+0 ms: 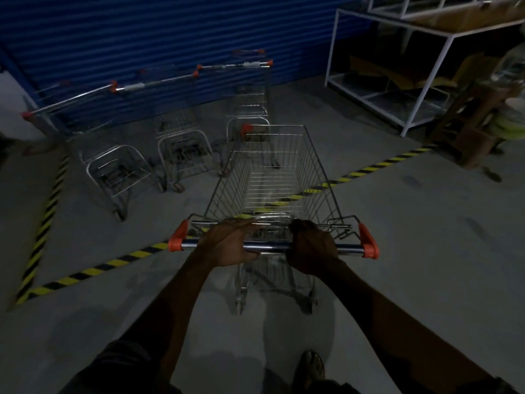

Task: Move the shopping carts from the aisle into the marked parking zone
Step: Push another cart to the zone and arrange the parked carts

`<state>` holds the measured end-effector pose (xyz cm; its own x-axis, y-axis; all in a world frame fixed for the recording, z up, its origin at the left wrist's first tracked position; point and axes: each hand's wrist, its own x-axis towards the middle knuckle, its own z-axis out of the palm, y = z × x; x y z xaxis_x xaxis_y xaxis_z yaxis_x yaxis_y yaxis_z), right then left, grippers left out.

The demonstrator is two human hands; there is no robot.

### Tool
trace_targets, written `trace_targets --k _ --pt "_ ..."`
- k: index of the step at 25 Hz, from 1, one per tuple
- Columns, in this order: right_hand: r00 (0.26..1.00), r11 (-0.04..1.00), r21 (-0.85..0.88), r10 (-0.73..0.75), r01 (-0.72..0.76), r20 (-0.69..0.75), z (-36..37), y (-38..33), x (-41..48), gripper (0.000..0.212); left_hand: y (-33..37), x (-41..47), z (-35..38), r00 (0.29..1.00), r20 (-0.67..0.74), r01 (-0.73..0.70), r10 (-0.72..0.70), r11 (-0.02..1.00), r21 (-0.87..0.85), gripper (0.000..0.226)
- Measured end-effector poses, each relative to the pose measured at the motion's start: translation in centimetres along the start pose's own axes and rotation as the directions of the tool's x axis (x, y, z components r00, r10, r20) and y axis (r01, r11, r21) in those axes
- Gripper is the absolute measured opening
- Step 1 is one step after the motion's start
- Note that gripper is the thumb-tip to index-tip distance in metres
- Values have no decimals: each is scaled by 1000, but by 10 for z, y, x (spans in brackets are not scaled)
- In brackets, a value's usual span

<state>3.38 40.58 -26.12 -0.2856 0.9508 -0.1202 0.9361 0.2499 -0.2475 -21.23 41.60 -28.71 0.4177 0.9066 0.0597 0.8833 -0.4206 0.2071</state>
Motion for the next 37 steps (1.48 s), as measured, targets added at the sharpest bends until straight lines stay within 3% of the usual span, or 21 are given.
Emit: trace_targets --k 10,15,23,31,37 --pt "1000 999 38 6 -6 5 -36 46 183 59 -85 174 -6 1000 26 10 -10 1000 12 80" --pt "997 996 50 75 -75 1 -42 61 284 66 -140 265 -12 998 -4 -66 66 998 13 80" --pt "993 993 18 118 -118 -9 -74 77 422 50 -233 416 -9 990 67 -126 126 992 3 92" --pt "976 974 70 216 -217 21 -97 124 551 57 -287 558 -3 976 27 -216 217 976 -38 89" --pt "990 991 -30 132 -134 -42 -112 186 650 48 -296 669 -11 986 4 -166 166 986 -18 86"
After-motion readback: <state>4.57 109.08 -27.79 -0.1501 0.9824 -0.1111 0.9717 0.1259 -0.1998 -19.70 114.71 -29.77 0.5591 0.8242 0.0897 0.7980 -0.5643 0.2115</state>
